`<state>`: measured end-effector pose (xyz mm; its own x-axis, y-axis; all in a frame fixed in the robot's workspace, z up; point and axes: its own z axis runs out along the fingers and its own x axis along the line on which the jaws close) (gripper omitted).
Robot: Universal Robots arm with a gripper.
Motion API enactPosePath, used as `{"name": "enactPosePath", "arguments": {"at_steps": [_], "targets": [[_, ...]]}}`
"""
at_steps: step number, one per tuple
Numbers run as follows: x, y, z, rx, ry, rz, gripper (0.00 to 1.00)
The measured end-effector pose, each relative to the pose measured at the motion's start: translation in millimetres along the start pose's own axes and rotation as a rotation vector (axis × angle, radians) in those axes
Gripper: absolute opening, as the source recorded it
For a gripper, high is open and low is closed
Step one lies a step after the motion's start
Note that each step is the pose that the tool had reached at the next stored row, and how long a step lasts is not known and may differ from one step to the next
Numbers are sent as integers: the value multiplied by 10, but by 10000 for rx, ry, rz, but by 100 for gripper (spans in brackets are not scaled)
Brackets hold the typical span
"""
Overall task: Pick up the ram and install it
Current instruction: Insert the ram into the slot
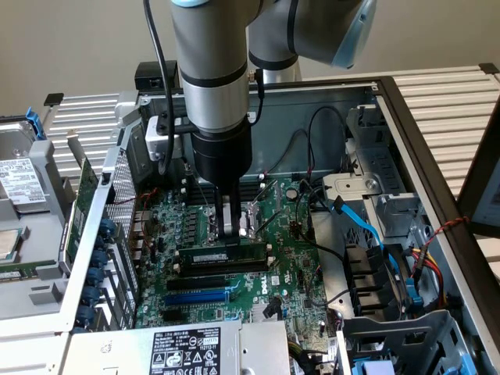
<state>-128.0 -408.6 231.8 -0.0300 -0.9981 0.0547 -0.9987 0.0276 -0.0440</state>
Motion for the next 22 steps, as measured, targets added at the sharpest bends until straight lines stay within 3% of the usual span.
{"name": "enactPosePath", "arguments": {"at_steps": [22], "targets": [[-10, 2, 14, 10, 49, 5, 13]]}}
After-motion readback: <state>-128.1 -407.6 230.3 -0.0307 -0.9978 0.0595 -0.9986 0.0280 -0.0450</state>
